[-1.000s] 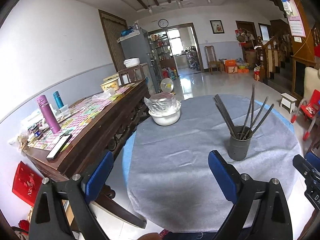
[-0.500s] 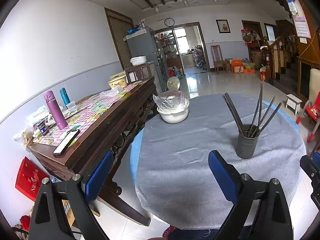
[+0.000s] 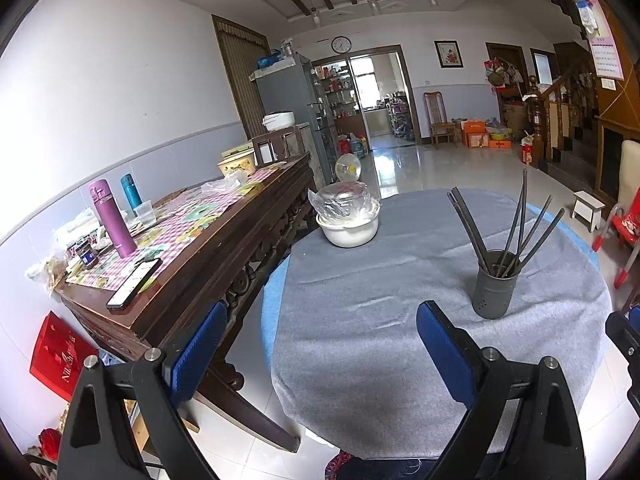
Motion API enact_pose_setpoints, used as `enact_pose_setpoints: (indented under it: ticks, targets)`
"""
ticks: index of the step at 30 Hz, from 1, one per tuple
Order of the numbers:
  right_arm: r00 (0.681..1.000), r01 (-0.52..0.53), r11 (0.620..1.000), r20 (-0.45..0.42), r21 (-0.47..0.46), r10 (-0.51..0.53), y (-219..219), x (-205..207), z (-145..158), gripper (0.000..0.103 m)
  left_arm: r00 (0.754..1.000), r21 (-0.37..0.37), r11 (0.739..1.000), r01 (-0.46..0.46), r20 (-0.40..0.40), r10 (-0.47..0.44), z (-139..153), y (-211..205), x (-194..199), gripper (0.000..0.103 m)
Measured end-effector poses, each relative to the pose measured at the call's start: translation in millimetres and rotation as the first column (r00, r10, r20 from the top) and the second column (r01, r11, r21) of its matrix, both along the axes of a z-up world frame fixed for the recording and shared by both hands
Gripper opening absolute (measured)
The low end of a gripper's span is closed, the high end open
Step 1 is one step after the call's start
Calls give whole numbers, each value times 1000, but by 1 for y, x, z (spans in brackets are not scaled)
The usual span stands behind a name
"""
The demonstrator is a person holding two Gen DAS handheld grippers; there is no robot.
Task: Organize utensils
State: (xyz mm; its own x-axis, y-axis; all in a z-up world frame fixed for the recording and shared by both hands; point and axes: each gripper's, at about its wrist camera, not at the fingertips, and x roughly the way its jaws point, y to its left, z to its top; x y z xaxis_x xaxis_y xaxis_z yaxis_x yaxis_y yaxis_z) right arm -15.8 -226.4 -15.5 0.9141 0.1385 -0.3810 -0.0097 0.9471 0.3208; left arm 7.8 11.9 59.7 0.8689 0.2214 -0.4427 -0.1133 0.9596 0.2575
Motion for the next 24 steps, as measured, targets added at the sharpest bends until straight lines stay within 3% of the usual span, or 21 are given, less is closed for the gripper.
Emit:
enact_pose_setpoints:
  ticks: [24]
  targets:
    - [1000,-7,1000,21,-12,7,1,-4,9,70,1000,-9,1000,-3,0,3,-1,1,0,96]
